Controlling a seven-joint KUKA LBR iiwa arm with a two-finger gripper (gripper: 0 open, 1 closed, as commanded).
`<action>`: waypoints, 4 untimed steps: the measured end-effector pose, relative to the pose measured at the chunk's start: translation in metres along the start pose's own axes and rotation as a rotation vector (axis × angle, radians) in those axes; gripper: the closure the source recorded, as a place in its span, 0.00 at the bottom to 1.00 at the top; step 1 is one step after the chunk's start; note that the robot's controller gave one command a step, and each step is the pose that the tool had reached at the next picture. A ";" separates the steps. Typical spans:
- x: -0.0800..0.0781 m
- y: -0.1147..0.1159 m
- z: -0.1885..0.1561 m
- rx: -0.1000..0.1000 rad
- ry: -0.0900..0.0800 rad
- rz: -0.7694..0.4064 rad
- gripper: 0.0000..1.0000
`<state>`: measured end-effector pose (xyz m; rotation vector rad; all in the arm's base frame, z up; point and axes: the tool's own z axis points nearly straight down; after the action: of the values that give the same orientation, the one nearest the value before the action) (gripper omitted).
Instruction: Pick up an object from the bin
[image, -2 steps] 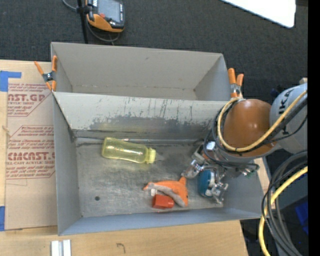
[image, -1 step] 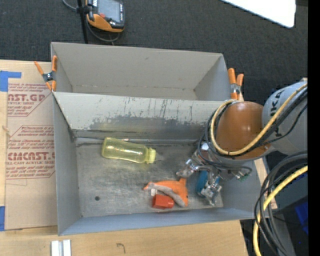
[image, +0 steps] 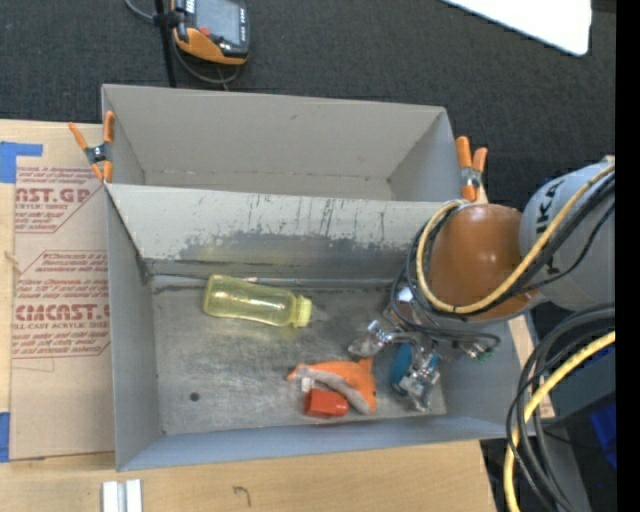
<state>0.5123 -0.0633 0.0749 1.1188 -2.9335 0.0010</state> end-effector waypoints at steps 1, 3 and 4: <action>-0.052 -0.005 -0.023 -0.009 0.004 -0.172 0.00; -0.035 0.019 -0.011 -0.001 -0.004 -0.550 0.00; -0.029 0.030 0.003 0.004 -0.010 -0.671 1.00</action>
Offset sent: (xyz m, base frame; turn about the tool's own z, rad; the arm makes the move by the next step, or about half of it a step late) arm -0.0036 0.0654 -0.0049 -0.3764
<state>0.5137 -0.0214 0.0718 2.0297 -2.4093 -0.0007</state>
